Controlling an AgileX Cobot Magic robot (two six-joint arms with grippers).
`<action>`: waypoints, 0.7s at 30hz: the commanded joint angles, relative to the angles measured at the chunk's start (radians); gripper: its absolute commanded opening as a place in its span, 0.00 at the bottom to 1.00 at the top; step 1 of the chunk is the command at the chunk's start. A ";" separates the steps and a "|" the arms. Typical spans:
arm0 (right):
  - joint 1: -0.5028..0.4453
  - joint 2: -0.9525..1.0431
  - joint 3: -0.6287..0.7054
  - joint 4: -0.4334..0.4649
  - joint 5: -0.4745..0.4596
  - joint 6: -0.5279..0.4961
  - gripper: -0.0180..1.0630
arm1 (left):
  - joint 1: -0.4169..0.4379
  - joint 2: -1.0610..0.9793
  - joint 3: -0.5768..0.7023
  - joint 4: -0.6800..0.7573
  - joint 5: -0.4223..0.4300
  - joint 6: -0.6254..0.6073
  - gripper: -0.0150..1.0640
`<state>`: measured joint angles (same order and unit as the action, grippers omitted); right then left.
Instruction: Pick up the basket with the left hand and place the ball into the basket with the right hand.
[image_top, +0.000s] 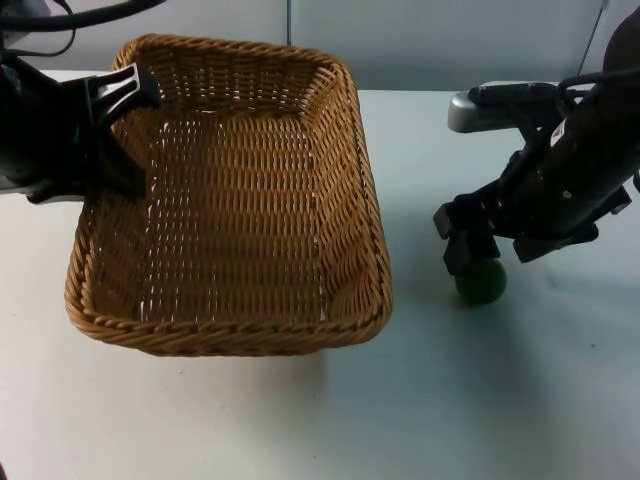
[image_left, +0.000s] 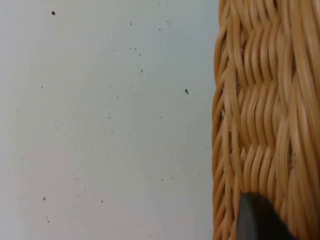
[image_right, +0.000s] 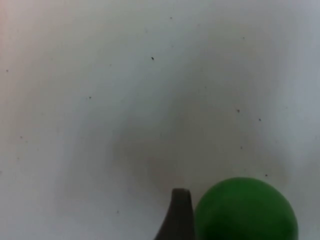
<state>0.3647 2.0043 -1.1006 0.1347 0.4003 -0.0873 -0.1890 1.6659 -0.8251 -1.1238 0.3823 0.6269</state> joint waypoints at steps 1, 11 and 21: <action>0.005 -0.001 -0.010 0.000 -0.016 0.000 0.67 | 0.000 -0.017 0.000 -0.014 0.006 -0.005 0.01; 0.054 0.048 -0.010 0.000 -0.054 0.001 0.67 | 0.000 -0.017 0.000 -0.014 0.006 -0.005 0.01; 0.086 0.055 -0.010 -0.001 -0.080 0.014 0.64 | 0.000 -0.017 0.000 -0.014 0.006 -0.005 0.01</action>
<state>0.4471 2.0593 -1.1031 0.1347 0.3252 -0.0792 -0.1890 1.6659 -0.8251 -1.1238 0.3823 0.6249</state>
